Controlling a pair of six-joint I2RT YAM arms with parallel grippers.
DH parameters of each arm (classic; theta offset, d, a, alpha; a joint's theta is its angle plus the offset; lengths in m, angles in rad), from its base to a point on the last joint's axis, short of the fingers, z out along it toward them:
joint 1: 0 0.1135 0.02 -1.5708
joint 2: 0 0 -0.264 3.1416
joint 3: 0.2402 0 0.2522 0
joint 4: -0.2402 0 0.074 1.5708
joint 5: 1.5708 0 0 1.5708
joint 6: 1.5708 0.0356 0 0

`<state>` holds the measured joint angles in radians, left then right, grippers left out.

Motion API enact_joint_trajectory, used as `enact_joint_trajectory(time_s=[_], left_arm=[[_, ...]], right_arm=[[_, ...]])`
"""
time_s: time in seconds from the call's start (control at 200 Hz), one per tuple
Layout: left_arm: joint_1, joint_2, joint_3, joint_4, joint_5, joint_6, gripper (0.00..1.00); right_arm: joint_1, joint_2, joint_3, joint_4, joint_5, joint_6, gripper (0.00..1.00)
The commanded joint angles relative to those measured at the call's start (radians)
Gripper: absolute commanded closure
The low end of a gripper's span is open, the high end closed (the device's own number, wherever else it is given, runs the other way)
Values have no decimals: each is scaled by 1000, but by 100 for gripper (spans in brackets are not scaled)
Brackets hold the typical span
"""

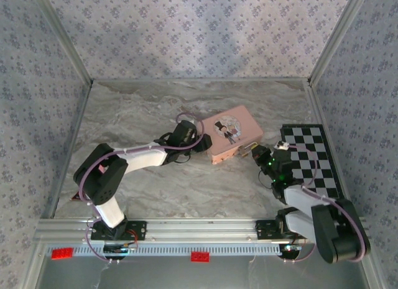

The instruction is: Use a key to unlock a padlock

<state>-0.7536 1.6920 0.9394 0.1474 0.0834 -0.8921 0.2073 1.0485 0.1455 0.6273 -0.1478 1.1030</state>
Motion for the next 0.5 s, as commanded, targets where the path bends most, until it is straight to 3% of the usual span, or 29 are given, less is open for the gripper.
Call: enact_joint_trajectory(time_s=[0.0, 0.23, 0.36, 0.495], left_arm=[[34, -91, -16, -80, 55, 83, 42], [61, -362, -136, -203, -2, 284, 40], [102, -526, -284, -180, -66, 303, 38], [167, -695, -405, -177, -75, 317, 37]], right_arm=[[-3, -114, 62, -245, -51, -125, 100], [32, -376, 132, -654, -147, -317, 100], [128, -474, 190, -862, -69, -379, 100], [211, -477, 242, -1010, 0, -412, 100]])
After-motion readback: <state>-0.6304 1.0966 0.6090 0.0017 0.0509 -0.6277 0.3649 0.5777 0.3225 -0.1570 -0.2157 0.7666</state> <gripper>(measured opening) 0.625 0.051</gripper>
